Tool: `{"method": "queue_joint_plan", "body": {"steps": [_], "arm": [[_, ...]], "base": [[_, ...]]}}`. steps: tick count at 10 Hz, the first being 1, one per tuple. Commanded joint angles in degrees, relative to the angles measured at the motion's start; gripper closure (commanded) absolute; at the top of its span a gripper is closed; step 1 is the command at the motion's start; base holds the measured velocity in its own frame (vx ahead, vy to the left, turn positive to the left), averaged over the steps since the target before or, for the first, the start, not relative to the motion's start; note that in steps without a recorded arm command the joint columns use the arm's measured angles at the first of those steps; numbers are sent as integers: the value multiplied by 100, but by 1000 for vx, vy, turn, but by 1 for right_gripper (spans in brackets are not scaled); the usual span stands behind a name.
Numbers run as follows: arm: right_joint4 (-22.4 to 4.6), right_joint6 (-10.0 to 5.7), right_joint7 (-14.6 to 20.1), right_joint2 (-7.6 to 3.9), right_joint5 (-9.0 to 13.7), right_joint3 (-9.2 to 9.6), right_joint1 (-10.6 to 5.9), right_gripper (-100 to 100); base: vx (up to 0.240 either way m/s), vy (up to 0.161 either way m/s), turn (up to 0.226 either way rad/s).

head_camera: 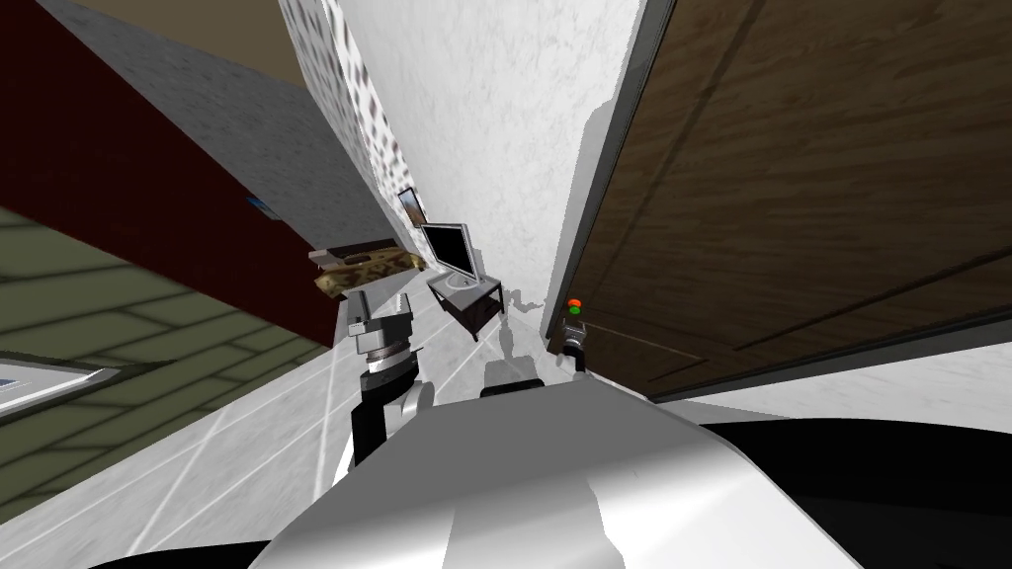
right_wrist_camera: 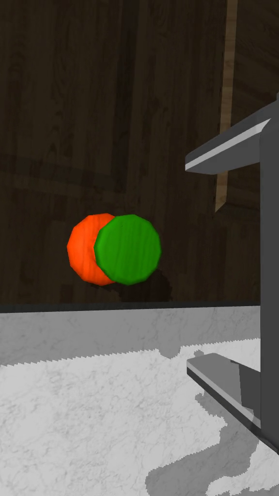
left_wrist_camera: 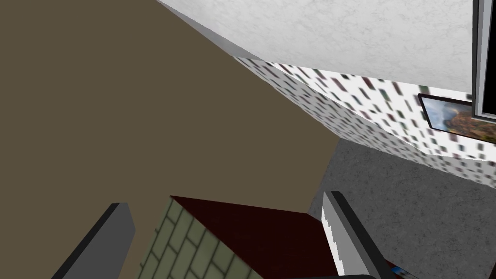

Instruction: Pull the door open

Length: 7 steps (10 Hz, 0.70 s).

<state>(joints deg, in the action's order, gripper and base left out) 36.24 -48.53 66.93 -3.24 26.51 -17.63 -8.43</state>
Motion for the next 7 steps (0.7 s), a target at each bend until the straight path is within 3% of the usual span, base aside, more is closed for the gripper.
{"method": "queue_joint_plan", "body": {"steps": [1, 2, 3, 5, 7], "arm": [[22, -2, 181, 43, 61, 7, 5, -100], [32, -7, 316, 77, 112, 12, 3, -100], [-18, -23, 232, 48, 81, 9, -18, -100], [-65, -23, 567, -214, 80, 44, 122, -100], [-86, -21, 712, -335, 77, 61, 188, -100]], "base": [[-79, -19, 49], [-96, -14, 66], [-46, -6, 13], [113, 21, 30], [145, 23, 15]]}}
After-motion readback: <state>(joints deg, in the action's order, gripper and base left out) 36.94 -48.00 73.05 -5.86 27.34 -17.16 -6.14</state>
